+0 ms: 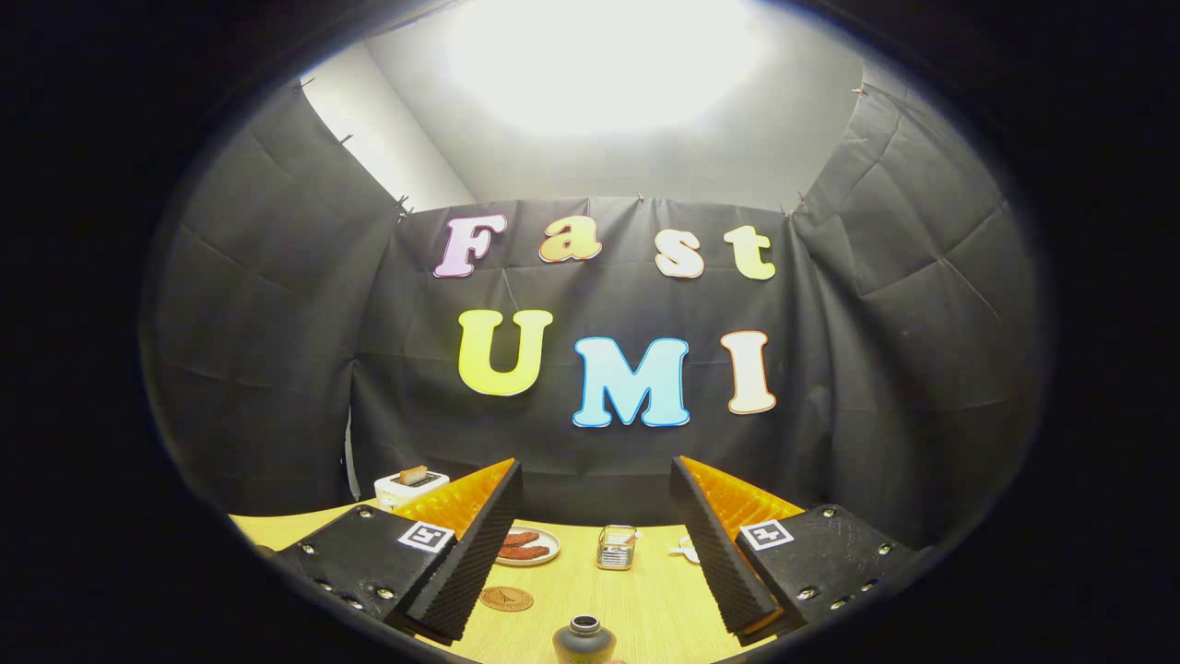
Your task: Take the bottle from table, then pour the juice into the cup, finally place the bottle on the coaster
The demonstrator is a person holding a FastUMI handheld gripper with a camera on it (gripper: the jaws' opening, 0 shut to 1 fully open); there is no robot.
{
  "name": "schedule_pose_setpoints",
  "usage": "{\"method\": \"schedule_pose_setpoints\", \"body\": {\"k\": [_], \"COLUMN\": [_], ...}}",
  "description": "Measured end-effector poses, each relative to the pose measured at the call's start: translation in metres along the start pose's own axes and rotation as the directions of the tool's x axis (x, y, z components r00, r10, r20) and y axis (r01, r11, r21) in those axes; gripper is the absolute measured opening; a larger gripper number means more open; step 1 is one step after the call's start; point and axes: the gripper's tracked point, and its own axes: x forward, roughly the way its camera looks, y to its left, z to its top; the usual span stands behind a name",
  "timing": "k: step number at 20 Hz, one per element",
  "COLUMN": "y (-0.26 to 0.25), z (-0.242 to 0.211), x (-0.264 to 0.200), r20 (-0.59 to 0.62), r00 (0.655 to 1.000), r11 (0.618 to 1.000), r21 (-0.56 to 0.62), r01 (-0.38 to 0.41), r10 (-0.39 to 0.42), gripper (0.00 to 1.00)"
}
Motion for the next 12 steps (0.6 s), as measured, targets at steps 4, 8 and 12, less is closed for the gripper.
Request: {"method": "schedule_pose_setpoints", "body": {"k": [4,8,12], "y": [0.002,0.004,0.005], "z": [-0.030,-0.058,-0.091], "x": [-0.007,-0.012,-0.017], "r20": [-0.039,-0.076,-0.127], "r00": [0.998,0.994,0.985], "r11": [0.999,0.996,0.993], "r21": [0.021,0.036,0.046], "r01": [-0.041,-0.080,-0.111], "r10": [0.042,0.082,0.116], "gripper": [0.98,0.97,0.98]}}
